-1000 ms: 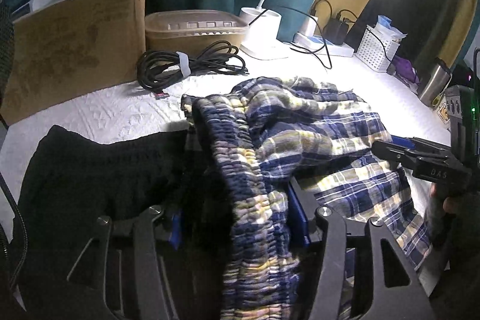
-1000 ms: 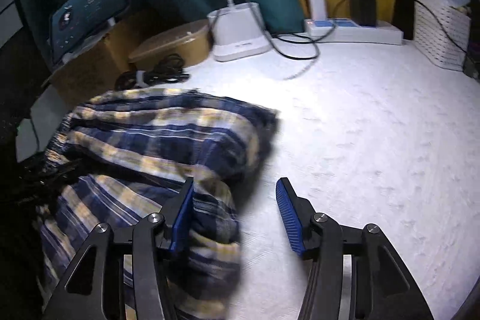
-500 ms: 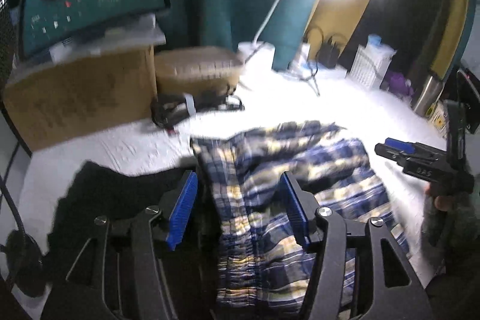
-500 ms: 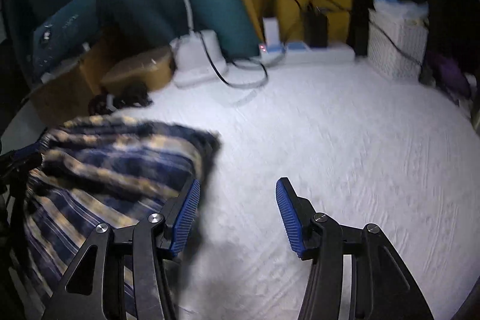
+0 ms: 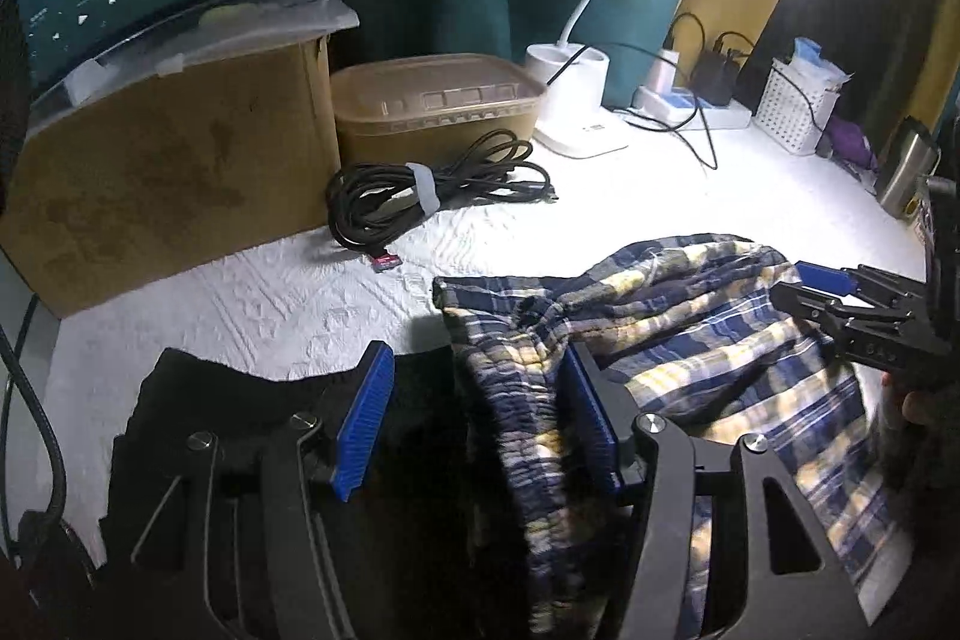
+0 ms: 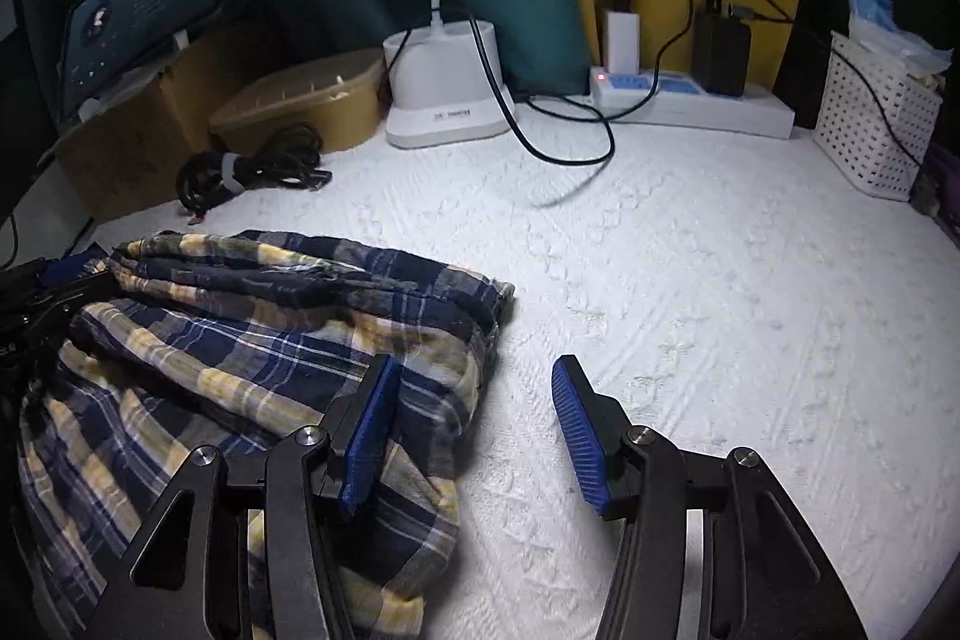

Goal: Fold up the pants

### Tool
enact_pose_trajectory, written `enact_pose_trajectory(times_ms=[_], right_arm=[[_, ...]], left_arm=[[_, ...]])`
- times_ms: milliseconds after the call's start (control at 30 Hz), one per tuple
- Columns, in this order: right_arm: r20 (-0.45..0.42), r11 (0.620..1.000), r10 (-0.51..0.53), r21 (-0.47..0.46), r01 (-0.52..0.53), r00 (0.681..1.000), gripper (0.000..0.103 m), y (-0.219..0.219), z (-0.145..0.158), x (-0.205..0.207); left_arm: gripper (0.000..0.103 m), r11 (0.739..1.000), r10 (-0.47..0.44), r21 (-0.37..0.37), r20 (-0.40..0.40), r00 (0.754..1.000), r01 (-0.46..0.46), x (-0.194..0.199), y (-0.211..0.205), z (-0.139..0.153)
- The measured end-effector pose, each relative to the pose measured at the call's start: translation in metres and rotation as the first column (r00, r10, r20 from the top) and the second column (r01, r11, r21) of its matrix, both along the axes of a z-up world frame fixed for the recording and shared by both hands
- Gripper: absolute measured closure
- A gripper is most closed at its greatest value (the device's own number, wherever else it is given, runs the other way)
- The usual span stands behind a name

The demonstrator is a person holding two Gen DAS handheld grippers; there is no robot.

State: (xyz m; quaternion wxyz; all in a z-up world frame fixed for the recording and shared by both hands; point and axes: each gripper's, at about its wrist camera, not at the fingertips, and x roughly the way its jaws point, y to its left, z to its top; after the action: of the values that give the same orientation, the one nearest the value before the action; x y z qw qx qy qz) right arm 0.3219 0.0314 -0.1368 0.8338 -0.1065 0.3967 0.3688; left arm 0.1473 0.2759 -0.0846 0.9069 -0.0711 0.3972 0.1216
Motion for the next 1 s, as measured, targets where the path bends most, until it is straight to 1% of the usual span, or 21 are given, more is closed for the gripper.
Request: enact_pose_trajectory(times_ms=[67, 167, 267, 333, 467, 567, 667, 800, 1000], right_arm=[[-0.006, 1.0, 0.001, -0.003, -0.001, 1.0, 0.049, 0.002, -0.002, 0.003], [-0.02, 1.0, -0.005, -0.003, 0.005, 1.0, 0.048, 0.002, -0.005, 0.007], [-0.02, 1.0, -0.013, -0.003, 0.012, 1.0, 0.047, 0.0, -0.004, 0.008], [-0.025, 1.0, -0.023, 0.003, 0.023, 0.999, 0.047, -0.001, -0.002, 0.007], [-0.013, 0.999, -0.04, 0.009, 0.04, 0.999, 0.047, -0.007, 0.007, 0.001], [-0.005, 0.999, -0.045, 0.016, 0.045, 0.999, 0.047, -0.013, 0.014, -0.004], [0.003, 0.999, -0.042, 0.022, 0.042, 0.999, 0.047, -0.017, 0.018, -0.011], [0.002, 0.999, -0.033, 0.023, 0.033, 0.999, 0.046, -0.02, 0.019, -0.021], [-0.005, 1.0, 0.001, 0.018, 0.0, 1.0, 0.045, -0.021, 0.015, -0.04]], left_arm=[[0.041, 1.0, -0.004, 0.013, -0.005, 1.0, 0.004, 0.003, 0.003, -0.004], [0.037, 1.0, 0.003, 0.007, -0.005, 1.0, -0.003, 0.007, 0.008, -0.009], [0.036, 1.0, 0.012, 0.0, -0.007, 1.0, -0.012, 0.007, 0.011, -0.008], [0.036, 1.0, 0.025, -0.007, 0.001, 1.0, -0.025, 0.004, 0.01, -0.003], [0.036, 1.0, 0.015, 0.002, 0.063, 0.998, -0.015, -0.011, 0.0, 0.014], [0.036, 1.0, 0.015, -0.003, 0.077, 0.997, -0.015, -0.022, -0.005, 0.022], [0.036, 1.0, 0.009, -0.005, 0.071, 0.997, -0.008, -0.029, -0.011, 0.023], [0.036, 1.0, 0.007, -0.017, 0.057, 0.998, -0.006, -0.035, -0.015, 0.016], [0.036, 1.0, 0.001, -0.003, 0.038, 0.999, -0.001, -0.042, -0.021, 0.007]])
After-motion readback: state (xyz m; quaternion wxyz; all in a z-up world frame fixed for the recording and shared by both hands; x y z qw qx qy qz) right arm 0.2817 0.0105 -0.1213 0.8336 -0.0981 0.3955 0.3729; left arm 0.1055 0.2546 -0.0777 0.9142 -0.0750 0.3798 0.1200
